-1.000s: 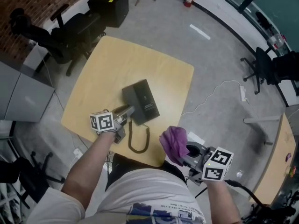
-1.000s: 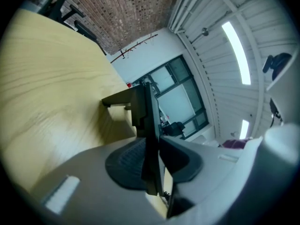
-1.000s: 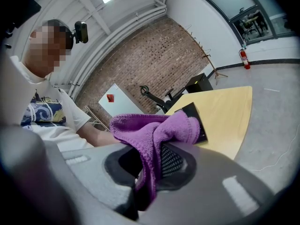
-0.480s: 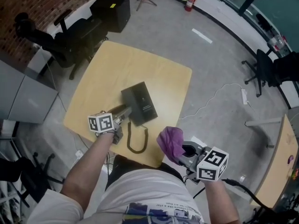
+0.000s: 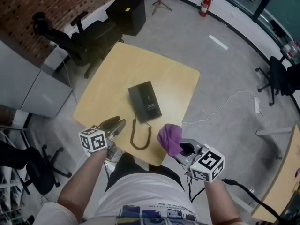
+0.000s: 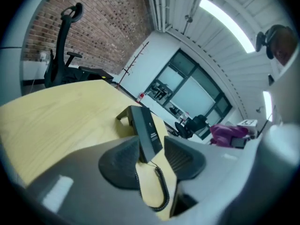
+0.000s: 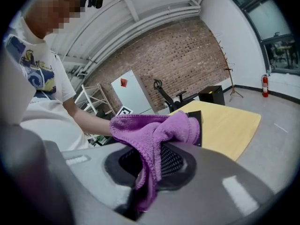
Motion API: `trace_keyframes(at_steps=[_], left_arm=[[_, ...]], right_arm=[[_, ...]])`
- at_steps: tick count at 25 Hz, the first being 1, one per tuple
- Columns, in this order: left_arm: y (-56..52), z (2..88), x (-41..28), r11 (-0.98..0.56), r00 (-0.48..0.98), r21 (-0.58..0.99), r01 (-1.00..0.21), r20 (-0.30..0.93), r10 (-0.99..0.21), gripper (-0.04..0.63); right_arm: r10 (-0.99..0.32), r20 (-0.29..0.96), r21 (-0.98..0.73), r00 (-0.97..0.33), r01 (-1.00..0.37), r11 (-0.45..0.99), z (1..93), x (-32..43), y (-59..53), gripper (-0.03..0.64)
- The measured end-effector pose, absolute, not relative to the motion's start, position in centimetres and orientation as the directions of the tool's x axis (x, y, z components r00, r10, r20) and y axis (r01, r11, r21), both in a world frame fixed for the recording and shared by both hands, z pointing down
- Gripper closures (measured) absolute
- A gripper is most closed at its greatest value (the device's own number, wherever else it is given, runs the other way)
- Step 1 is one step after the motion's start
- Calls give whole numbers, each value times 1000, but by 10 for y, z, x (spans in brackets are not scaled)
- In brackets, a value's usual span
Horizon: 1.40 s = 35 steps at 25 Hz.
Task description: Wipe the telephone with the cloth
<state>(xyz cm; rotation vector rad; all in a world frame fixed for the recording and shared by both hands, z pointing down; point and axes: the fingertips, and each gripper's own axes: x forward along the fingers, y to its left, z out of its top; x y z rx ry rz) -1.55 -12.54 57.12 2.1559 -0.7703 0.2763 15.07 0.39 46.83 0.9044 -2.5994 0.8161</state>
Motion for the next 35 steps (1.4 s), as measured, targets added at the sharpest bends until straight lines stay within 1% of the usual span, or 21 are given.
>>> trace_keyframes(at_steps=[2,4,5,7,8,10,13,19,22,27,31,35], left_arm=[[-104,552,-18,-508,796,615,-604,426,-431,450],[-80,537,-16,-531,806,608,-591,414,-423,496],[-70,531,-15,-546,811,600,-585,411,-417,508],[-50,522,-11,-579,821,582,-571,410,-397,571],[-41,518,-10,-594,828,578,-560,411,-381,591],[-27,512,-7,-619,843,573,-536,404,-356,591],[-17,502,-4,-652,866,572,-498,361,-345,591],[24,471,6,-744,937,574,-342,264,-228,592],[53,458,-4,-771,958,572,-278,224,-179,591],[100,442,-39,-781,975,585,-216,167,-145,591],[138,446,-71,-783,983,599,-168,164,-85,592],[166,445,-90,-819,980,557,-141,193,-37,591]], right_arm=[[-466,419,-393,-779,-618,681,472,145,4,573],[-451,418,-377,-788,-603,704,476,139,5,574],[-449,416,-371,-791,-598,711,477,138,5,574],[-457,409,-356,-790,-600,717,477,133,5,574],[-466,407,-345,-785,-605,718,477,131,6,574],[-484,411,-322,-773,-620,716,476,124,10,574],[-503,428,-291,-751,-641,710,476,115,17,574],[-539,434,-272,-721,-676,685,466,97,42,574],[-572,453,-221,-684,-707,672,460,82,62,574],[-628,469,-176,-621,-762,623,452,52,108,574],[-655,481,-169,-583,-795,583,451,19,147,574],[-648,492,-169,-581,-794,583,452,-10,178,574]])
